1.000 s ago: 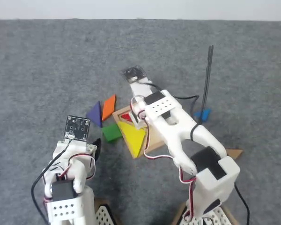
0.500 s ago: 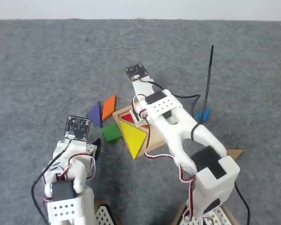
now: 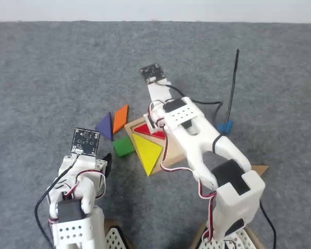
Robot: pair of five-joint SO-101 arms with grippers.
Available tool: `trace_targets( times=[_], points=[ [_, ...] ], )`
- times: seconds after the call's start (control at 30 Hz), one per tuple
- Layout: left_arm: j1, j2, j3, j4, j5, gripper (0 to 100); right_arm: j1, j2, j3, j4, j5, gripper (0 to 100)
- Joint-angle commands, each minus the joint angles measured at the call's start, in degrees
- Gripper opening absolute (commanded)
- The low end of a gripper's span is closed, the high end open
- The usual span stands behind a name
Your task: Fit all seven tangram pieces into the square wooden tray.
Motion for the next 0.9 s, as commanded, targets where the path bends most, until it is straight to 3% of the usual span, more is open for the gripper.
trace_targets(
  times=[0.0,0.23,0.37,0.47,0.67,0.87],
  points=[
    [-0.35,-1.14,-0.48,0.44,-0.97,25,2.07,-1.01,-4.92,0.40,2.73,8.7],
    [-0.35,-1.14,-0.48,0.44,-0.97,25,-3.03,-13.58,0.70,7.43,2.81,8.8],
    [-0.35,-1.14,-0.48,0.44,-0.97,25,-9.19,-25.89,15.91,4.35,2.81,8.8],
    [-0.35,-1.14,-0.48,0.44,-0.97,25,-9.45,-32.04,25.14,-0.66,2.99,8.8],
    [-0.35,-1.14,-0.48,0.44,-0.97,25,-8.40,-30.73,29.01,-1.54,2.81,8.8],
    [-0.35,-1.14,-0.48,0.44,-0.97,25,-12.70,-29.23,28.75,-1.89,2.81,8.8]
  ],
)
